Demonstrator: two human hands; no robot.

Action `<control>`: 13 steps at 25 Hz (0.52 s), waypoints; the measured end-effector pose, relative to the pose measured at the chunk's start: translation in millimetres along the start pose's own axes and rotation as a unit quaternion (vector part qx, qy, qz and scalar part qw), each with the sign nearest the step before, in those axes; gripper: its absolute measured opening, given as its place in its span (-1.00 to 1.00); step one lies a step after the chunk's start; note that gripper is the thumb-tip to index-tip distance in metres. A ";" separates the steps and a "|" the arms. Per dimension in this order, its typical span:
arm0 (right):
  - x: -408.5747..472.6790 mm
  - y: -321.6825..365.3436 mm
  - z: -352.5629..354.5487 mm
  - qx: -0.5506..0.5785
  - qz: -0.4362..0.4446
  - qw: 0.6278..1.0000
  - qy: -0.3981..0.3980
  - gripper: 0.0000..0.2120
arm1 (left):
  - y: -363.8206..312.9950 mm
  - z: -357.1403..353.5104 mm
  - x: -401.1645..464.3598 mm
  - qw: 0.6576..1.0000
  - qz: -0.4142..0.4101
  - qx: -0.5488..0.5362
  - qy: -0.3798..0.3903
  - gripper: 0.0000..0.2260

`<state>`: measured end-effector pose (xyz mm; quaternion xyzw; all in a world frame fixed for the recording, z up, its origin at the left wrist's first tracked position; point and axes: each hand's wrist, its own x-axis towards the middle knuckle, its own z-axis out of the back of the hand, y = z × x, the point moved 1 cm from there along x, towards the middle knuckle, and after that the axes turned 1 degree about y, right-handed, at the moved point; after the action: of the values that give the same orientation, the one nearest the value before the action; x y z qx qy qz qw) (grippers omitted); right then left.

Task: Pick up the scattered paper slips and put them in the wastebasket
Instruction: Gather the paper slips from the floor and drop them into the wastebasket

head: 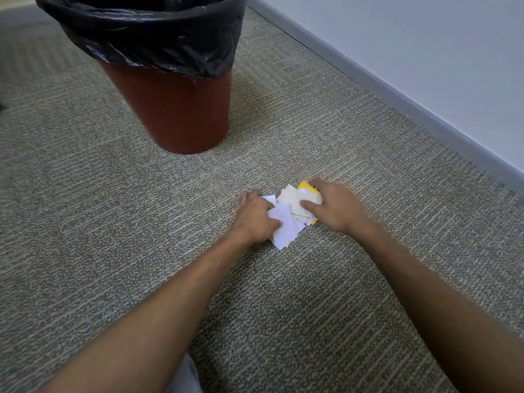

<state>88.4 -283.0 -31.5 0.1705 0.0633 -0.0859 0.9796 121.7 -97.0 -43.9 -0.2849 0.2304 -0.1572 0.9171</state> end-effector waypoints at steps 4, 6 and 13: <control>-3.4 3.9 -4.1 0.055 0.013 0.998 0.002 -0.69 | -1.2 -0.3 -1.8 0.997 0.023 -0.031 -0.071 -0.83; -4.4 2.6 1.4 0.114 0.013 0.993 -0.013 -0.83 | 3.9 0.8 -2.5 0.992 0.049 -0.087 -0.078 -0.91; -16.0 -1.3 35.3 0.326 -0.069 0.942 -0.048 -0.86 | 10.1 21.5 -8.8 0.973 0.086 -0.189 -0.100 -0.82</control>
<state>75.9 -294.0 3.5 0.4711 -0.0039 -0.1772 0.8641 126.8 -75.7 -31.3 -0.4465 0.1871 -0.0017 0.8750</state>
